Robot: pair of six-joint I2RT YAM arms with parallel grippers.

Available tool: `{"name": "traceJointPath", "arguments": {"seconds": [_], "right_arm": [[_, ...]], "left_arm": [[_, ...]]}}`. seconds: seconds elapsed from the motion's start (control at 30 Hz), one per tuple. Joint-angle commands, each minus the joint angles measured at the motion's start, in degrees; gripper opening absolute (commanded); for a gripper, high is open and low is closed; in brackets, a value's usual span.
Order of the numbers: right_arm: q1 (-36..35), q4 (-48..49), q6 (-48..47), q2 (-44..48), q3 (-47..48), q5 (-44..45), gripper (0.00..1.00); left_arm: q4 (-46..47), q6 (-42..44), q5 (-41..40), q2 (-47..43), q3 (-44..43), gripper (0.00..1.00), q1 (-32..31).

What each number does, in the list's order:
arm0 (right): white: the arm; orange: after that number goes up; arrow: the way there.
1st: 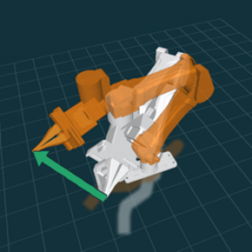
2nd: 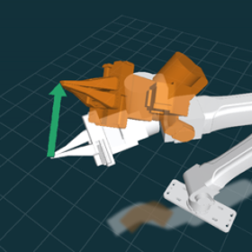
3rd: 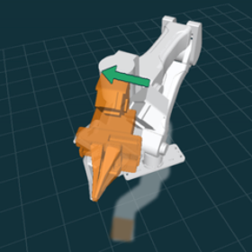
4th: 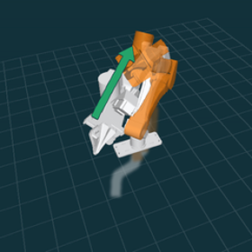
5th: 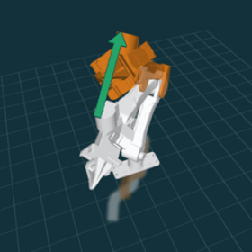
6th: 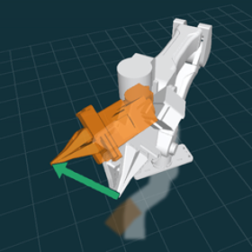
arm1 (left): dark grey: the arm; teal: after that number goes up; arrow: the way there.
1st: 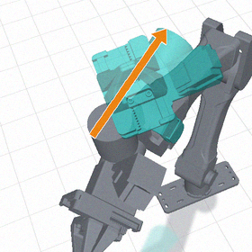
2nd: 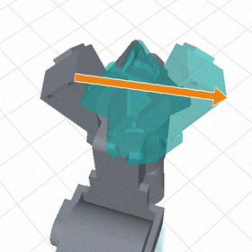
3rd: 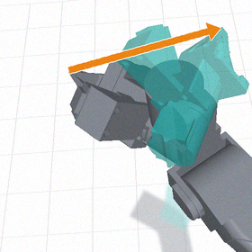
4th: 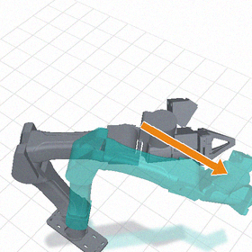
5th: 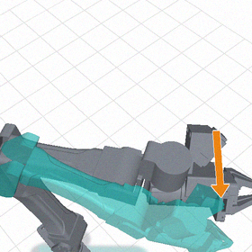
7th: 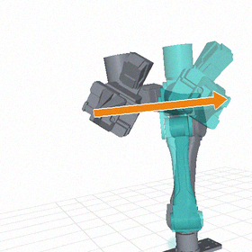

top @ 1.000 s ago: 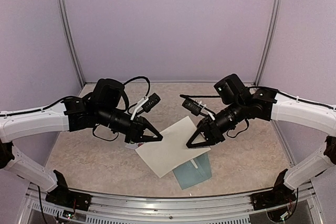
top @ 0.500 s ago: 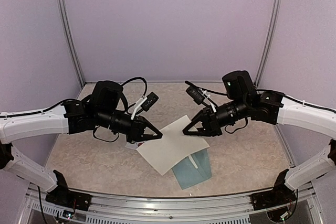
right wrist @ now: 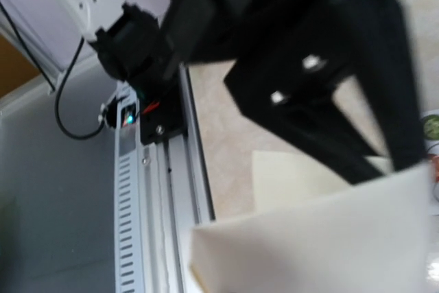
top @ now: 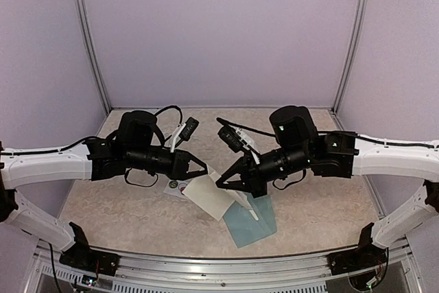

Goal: Place the letter into the envelope and seal it

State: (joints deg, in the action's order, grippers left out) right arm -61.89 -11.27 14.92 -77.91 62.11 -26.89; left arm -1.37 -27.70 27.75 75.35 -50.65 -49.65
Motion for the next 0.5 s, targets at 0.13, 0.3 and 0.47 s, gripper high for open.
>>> {"name": "traceJointPath", "arguments": {"seconds": [0.13, 0.3, 0.47], "right_arm": [[-3.2, 9.8, 2.3, -7.1, 0.3, -1.6, 0.0], [-3.3, 11.2, 2.7, -9.6, 0.6, -2.7, 0.15], [-3.2, 10.6, 2.8, -6.6, 0.5, -4.6, 0.61]], "left_arm": [[10.3, -6.6, 2.7, -3.1, 4.7, 0.0, 1.7], [13.1, -7.5, 4.5, -4.4, 6.6, 0.0, 1.8], [12.2, -2.1, 5.6, -5.7, 8.1, 0.0, 2.2]]}}
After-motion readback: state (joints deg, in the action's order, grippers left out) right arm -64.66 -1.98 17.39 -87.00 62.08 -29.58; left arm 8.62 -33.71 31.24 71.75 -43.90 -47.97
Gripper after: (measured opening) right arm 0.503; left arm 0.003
